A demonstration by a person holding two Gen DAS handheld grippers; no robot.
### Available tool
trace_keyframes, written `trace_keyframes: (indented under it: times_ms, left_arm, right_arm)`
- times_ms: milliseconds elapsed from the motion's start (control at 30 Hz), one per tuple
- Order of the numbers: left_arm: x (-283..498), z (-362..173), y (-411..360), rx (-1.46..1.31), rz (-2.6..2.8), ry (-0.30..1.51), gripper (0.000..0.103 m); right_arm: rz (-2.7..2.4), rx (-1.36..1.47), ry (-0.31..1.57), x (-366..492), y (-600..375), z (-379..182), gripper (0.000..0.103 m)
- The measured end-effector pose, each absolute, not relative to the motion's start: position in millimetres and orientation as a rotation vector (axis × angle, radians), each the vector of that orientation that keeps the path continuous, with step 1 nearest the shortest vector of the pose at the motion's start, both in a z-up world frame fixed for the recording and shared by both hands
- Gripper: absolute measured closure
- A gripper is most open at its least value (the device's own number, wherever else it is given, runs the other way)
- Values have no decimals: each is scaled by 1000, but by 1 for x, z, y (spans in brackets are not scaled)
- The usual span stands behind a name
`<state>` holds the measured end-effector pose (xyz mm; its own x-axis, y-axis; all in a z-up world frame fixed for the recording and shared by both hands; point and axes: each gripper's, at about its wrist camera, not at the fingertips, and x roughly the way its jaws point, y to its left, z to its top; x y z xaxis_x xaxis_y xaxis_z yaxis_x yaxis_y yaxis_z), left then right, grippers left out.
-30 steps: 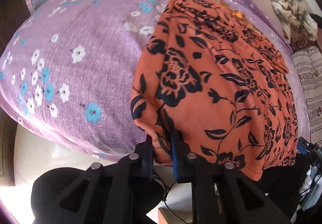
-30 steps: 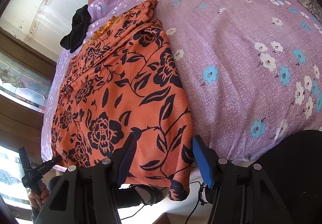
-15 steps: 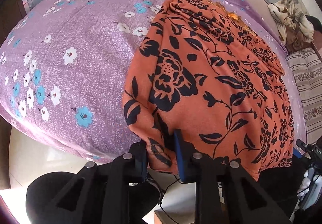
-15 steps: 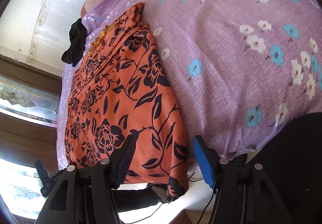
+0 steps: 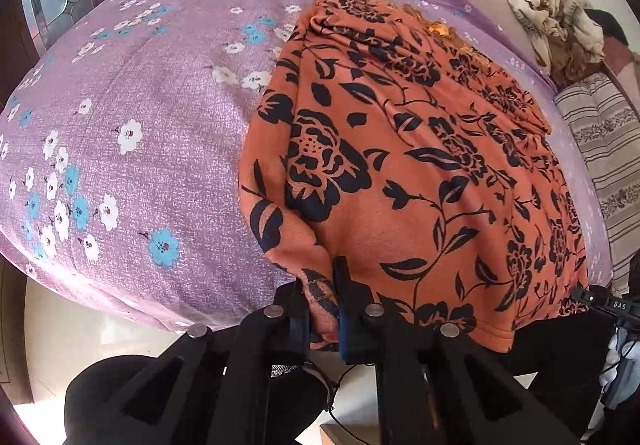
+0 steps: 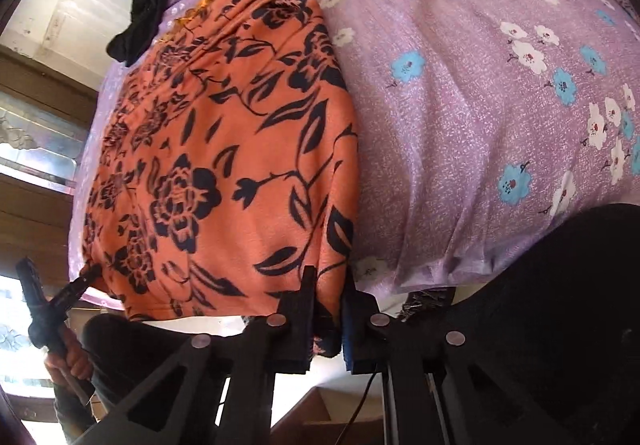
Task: Fold small clothes
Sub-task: 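Grasp the blouse hem edge with both grippers and lift it, then fold the held hem over toward the collar with both grippers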
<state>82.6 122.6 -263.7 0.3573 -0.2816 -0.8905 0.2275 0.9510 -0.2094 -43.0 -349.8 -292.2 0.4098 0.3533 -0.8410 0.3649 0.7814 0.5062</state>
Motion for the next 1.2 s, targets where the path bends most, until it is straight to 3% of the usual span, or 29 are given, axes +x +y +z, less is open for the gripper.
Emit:
trace_keyframes:
  times_ms: [267,367,400,467,500,600,833,1200]
  left_arm:
    - [73,-254,142,-88,-381,1151,91]
    - [80,-273,146,-109,-324,1235,79]
    - [82,-277,148,-123,-313,1255,67]
    - [82,-280,150,-150,-311,1270,63]
    - [82,-280,149,-144,-311,1266,64]
    - [83,-281,144,-118,-299,1269,93]
    - [82,-252,140,-125,-332,1199,95]
    - [135,-135,135,-169,-475,1024,95]
  right_arm:
    - [23,791,1169,-32,-348,-303,91]
    - [9,812,1180,-32,-351,-304,90]
    - [8,810,1185,-31,-351,-304,89]
    - [11,802,1190,-30,-351,-305,89]
    - [17,799,1187,-30,-350,-306,89]
    - [54,850,1153,-35,-356,-309,88]
    - [202,997,1030,-41,-366,-290,92]
    - [380,1170,712,16,-391,-219,92]
